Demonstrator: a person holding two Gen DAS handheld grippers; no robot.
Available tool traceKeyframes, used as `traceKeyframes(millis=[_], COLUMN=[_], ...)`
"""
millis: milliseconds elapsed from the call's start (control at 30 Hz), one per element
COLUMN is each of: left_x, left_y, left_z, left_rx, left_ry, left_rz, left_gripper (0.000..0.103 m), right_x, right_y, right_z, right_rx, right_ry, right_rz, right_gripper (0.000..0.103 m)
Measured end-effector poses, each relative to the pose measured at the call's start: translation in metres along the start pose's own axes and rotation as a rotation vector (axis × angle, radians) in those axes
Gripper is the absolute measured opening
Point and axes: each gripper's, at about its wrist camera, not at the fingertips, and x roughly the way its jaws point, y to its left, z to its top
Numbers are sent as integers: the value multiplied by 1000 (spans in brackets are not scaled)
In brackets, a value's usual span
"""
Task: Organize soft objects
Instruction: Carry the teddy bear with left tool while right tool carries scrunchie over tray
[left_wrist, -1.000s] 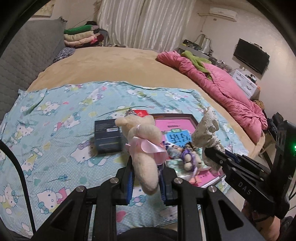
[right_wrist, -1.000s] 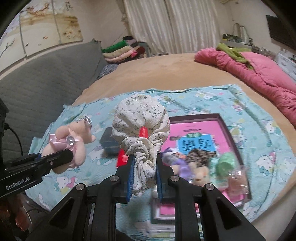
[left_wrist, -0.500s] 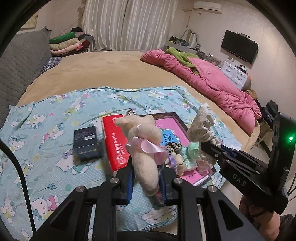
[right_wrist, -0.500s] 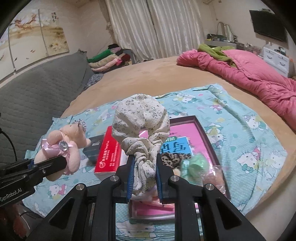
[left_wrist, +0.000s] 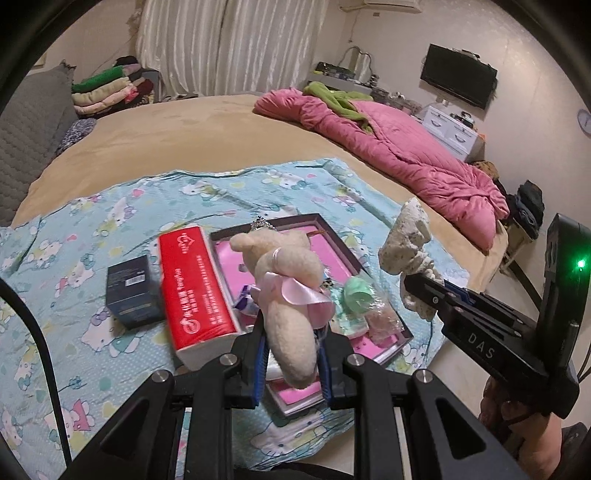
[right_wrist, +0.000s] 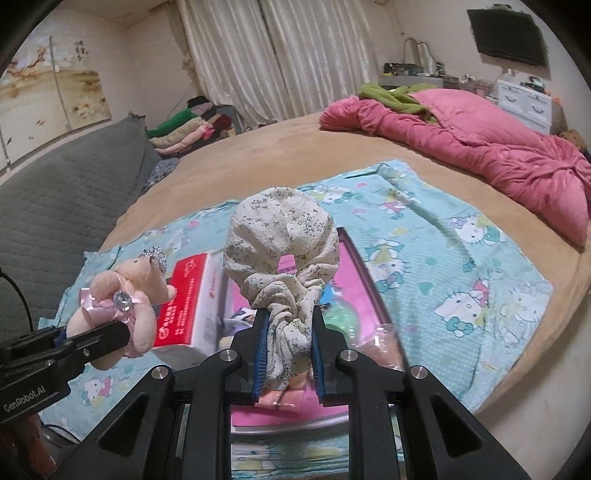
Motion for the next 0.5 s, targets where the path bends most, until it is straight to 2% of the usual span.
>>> traceKeyframes(millis=[333,500], left_x=[25,42], left_y=[-16,-21], left_z=[1,-4], left_rx=[28,38], left_ry=[38,72], left_rz=[-49,-56], left_gripper=[23,23], right_x=[2,10], right_y=[-20,-23], right_z=[-7,-15], right_rx=[20,16], right_ry=[14,52], right_rz=[-35,-33], right_gripper=[20,20])
